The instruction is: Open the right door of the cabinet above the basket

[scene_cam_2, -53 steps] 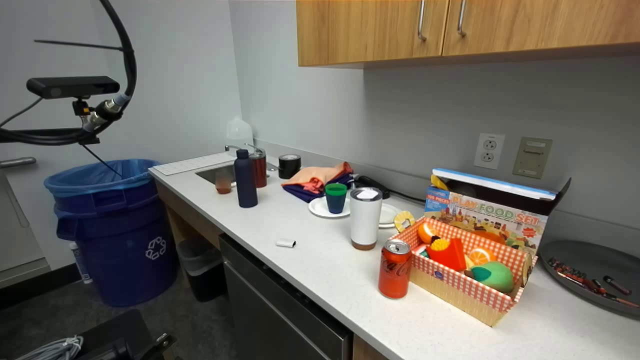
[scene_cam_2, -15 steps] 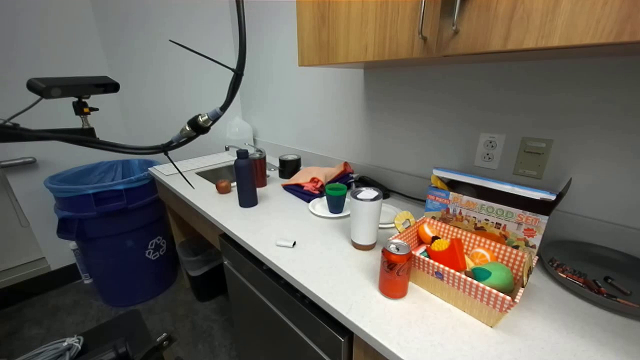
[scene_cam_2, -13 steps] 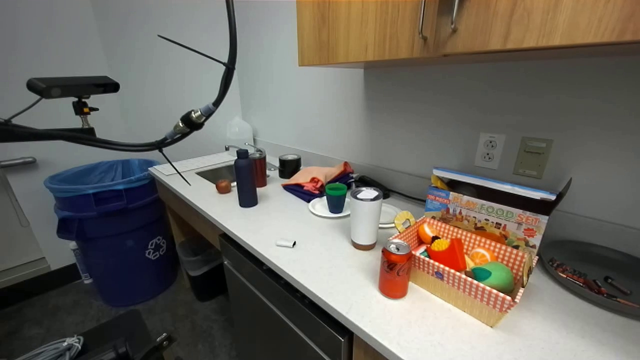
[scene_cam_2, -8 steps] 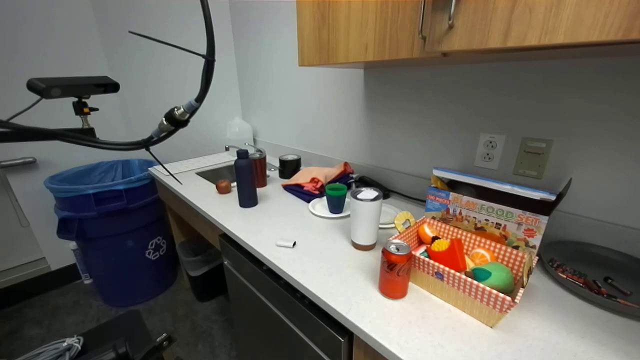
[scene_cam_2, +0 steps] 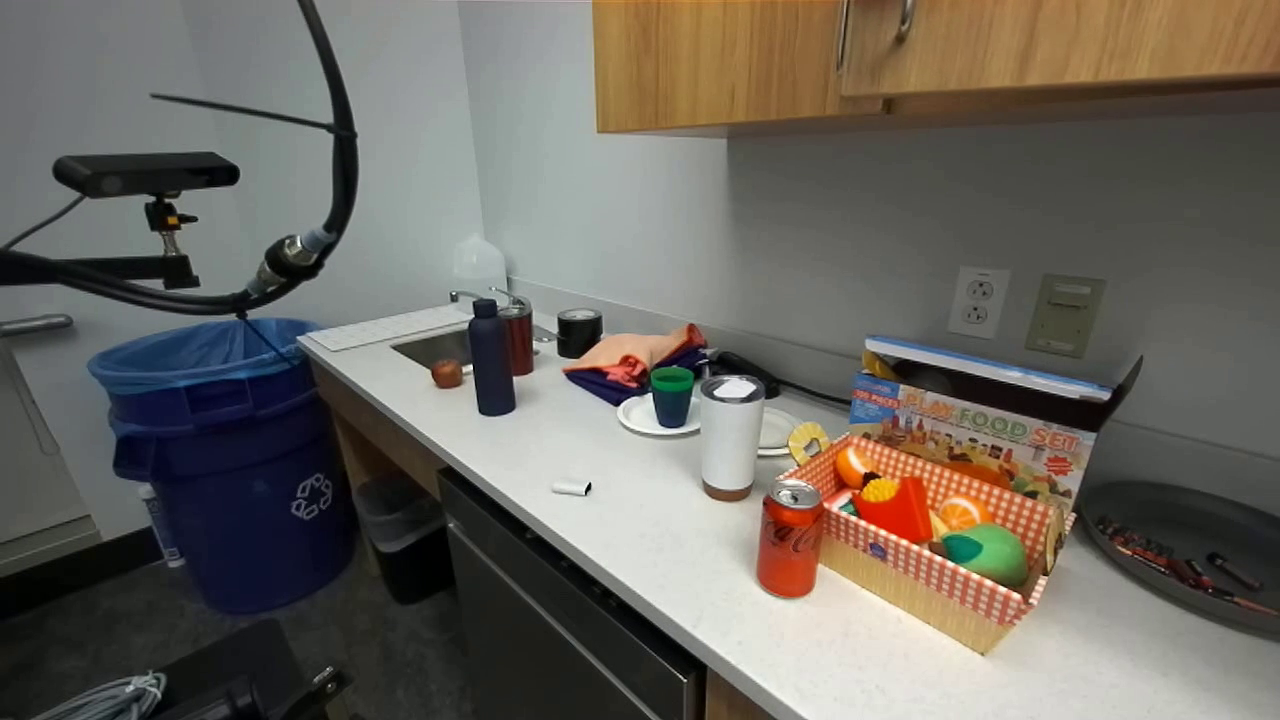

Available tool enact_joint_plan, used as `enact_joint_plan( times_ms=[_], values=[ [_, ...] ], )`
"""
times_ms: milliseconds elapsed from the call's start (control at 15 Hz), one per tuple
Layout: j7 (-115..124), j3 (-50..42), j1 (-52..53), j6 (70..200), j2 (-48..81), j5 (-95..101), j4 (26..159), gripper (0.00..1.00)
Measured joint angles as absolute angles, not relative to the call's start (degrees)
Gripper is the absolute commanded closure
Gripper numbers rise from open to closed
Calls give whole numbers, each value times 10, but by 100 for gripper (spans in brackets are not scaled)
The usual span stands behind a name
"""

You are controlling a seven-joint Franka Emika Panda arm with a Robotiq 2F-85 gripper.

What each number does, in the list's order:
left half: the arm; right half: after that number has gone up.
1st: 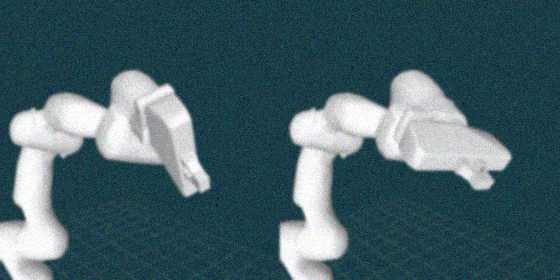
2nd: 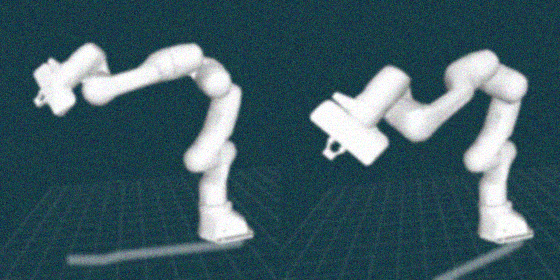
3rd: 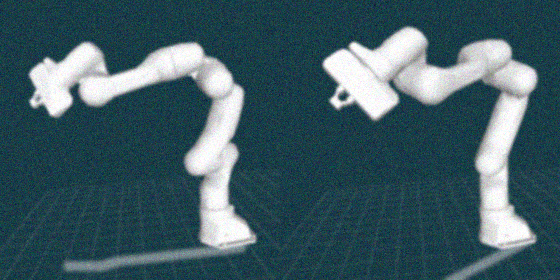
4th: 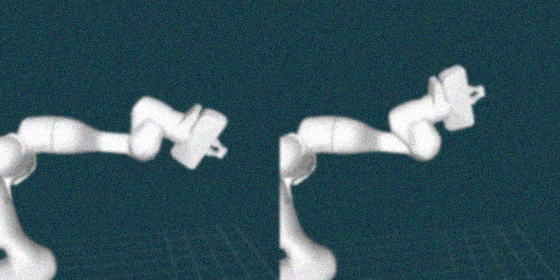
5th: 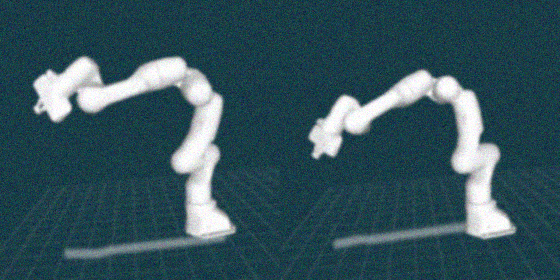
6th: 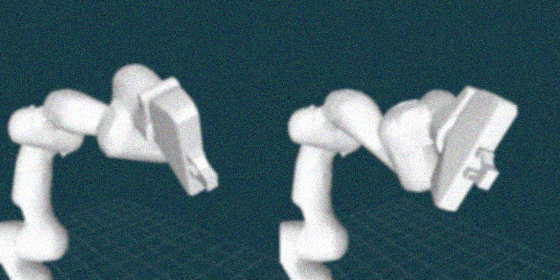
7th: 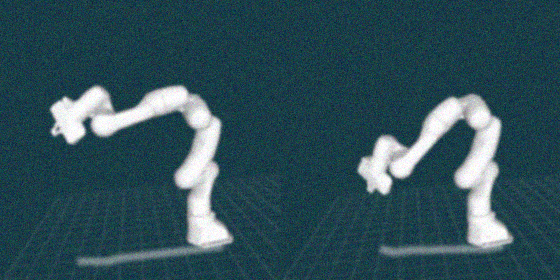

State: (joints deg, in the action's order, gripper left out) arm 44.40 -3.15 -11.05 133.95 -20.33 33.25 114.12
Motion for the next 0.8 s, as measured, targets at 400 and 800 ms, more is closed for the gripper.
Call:
enact_joint_plan(
  times_ms=[400,800],
  values=[
    [440,-35,-158,1422,-277,319,1237,0],
    [421,-34,-200,1487,-316,295,1293,0]
  ],
)
